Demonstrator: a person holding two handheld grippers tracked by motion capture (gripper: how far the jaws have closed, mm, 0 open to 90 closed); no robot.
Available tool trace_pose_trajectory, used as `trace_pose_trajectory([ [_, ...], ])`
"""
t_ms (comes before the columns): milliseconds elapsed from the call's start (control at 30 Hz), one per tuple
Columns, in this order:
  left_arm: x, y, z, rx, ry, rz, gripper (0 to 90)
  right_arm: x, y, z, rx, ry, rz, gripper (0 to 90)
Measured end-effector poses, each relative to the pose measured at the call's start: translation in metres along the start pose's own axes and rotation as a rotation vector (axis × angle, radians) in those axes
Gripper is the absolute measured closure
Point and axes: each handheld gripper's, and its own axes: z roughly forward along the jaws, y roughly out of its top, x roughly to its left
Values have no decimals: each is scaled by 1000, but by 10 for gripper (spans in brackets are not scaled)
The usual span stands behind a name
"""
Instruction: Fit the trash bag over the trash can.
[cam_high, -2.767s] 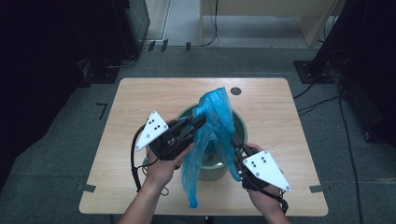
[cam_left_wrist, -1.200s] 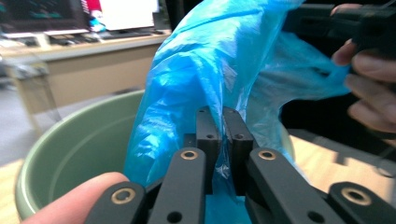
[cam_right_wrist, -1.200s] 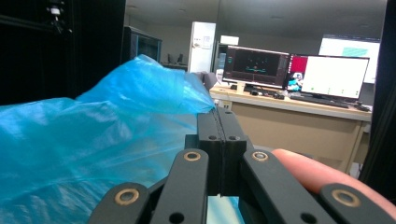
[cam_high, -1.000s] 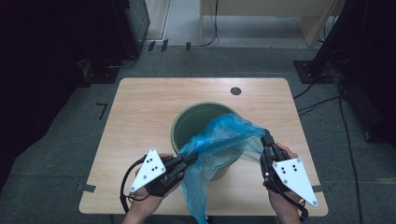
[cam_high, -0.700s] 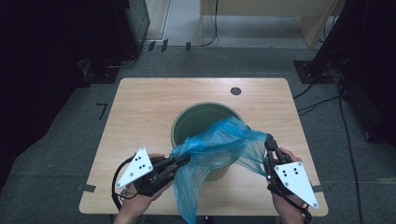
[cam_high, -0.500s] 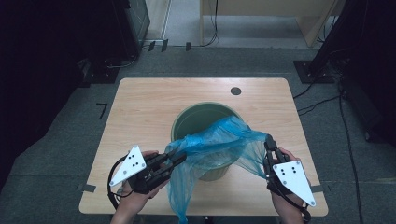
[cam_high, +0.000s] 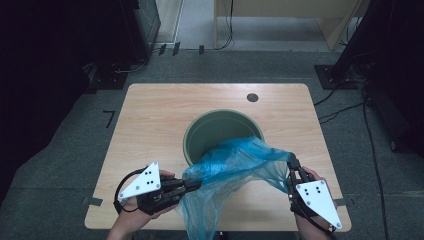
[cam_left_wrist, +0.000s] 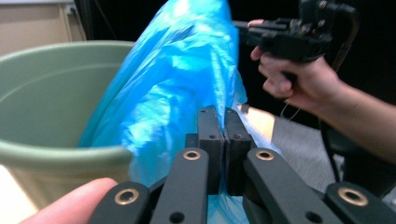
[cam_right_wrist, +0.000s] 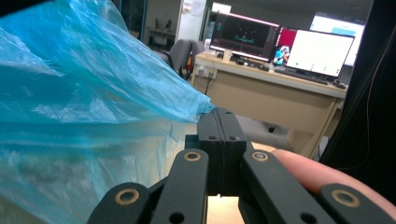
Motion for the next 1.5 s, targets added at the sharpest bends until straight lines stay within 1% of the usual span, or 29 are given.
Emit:
trace_pose_trajectory([
  [33,2,-1,0,-7,31,-4,829,0,-3,2,13,3,-2,900],
  [67,6,-3,0,-14,56,-19,810,0,-6,4,32,8,5,900],
  [100,9,-3,0,-23,78,-35,814,1,-10,7,46,14,13,900],
  [133,11,-4,-1,-32,102,-39,821,2,-13,9,54,18,14,900],
  [167,13,-5,0,-33,132,-31,822,5,-15,12,63,21,11,900],
  [200,15,-6,0,-36,157,-29,824,7,-17,14,66,24,5,900],
  [233,17,-6,-1,-49,173,-35,821,8,-18,17,67,28,-1,900],
  [267,19,-6,-2,-62,196,-40,807,9,-18,19,72,30,3,900],
  [333,24,-5,-5,-95,244,-51,784,10,-18,24,70,30,-8,900],
  [367,25,-5,-7,-115,257,-57,763,9,-17,26,68,30,-7,900],
  [400,27,-5,-8,-131,270,-60,766,9,-16,29,68,30,-2,900],
  [433,28,-4,-9,-136,295,-56,772,8,-14,32,68,30,0,900],
  [500,30,-4,-9,-130,350,-40,795,7,-12,37,62,37,4,900],
  [533,31,-3,-9,-131,369,-41,816,6,-10,40,60,40,7,900],
  [600,35,-2,-9,-145,397,-62,851,7,-7,44,59,47,14,900],
  [700,39,0,-6,-152,430,-73,891,9,-4,50,56,57,19,900],
  [833,43,3,-1,-147,464,-66,895,12,-2,56,55,65,20,900],
  [1000,56,1,9,-131,539,-84,886,15,-5,71,75,60,15,900],
  [1033,59,1,11,-130,546,-93,885,15,-6,74,80,58,16,900],
  [1067,62,1,12,-132,547,-102,886,16,-7,77,86,57,20,900],
  [1100,66,2,14,-133,545,-121,884,16,-8,80,88,58,20,900],
  [1167,68,3,15,-141,543,-138,870,16,-8,85,94,58,26,900],
  [1233,71,3,15,-147,549,-143,858,14,-8,88,100,60,37,900],
  [1300,73,3,15,-153,556,-150,852,13,-8,90,100,58,38,900],
  [1400,76,3,12,-162,578,-159,853,11,-7,91,102,52,43,900],
  [1467,77,3,9,-180,587,-167,862,8,-4,92,97,47,44,900],
  [1500,76,4,7,-189,583,-168,874,8,-2,91,95,46,52,900],
])
